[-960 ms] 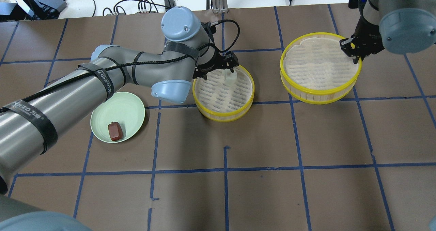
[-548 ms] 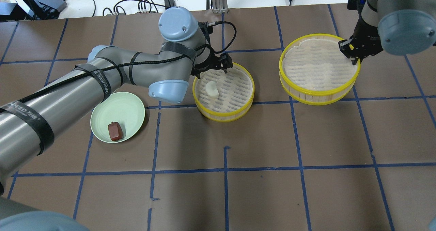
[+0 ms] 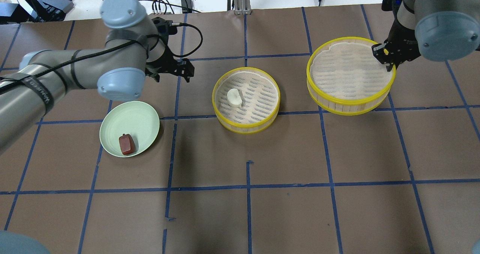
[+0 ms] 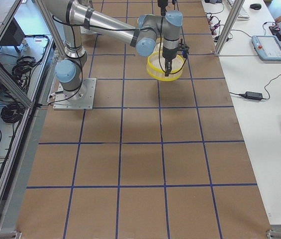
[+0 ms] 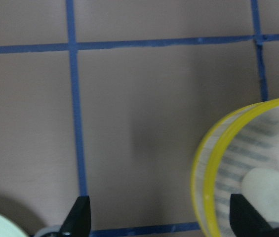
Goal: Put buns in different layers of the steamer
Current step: 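Restack the top tier with the right gripper while the left grasps the brown bun, then lift the brown bun from the plate with the left gripper, then place the brown bun in the top tier with the left gripper while the right rises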
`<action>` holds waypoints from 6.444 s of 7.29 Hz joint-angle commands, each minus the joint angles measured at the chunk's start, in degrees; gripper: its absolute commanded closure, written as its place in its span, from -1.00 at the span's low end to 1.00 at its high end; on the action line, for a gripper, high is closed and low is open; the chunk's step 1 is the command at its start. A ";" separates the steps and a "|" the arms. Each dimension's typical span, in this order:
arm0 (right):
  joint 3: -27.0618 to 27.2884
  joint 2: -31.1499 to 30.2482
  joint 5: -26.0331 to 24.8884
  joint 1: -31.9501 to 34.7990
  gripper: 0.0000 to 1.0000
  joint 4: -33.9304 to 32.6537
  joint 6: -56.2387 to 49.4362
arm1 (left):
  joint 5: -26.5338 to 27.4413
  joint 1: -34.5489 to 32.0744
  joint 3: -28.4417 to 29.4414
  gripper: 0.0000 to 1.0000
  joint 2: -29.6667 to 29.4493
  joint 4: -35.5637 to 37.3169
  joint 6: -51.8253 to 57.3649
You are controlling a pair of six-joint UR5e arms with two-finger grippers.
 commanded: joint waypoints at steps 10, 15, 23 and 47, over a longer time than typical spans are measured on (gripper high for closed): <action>0.09 9.07 3.39 24.01 0.85 -6.62 34.86 | 0.19 18.93 -16.50 -1.00 2.34 -2.57 13.48; 0.00 9.16 3.04 25.07 0.85 -6.97 35.48 | 0.19 17.89 -15.37 0.99 1.37 -1.35 14.45; -0.09 10.57 3.74 25.07 0.85 -9.96 35.83 | -4.00 6.02 10.38 0.97 10.60 -23.49 13.30; -3.78 3.80 5.59 4.24 -1.00 -0.20 6.39 | -5.52 -19.05 9.69 -1.00 -0.14 5.44 -19.64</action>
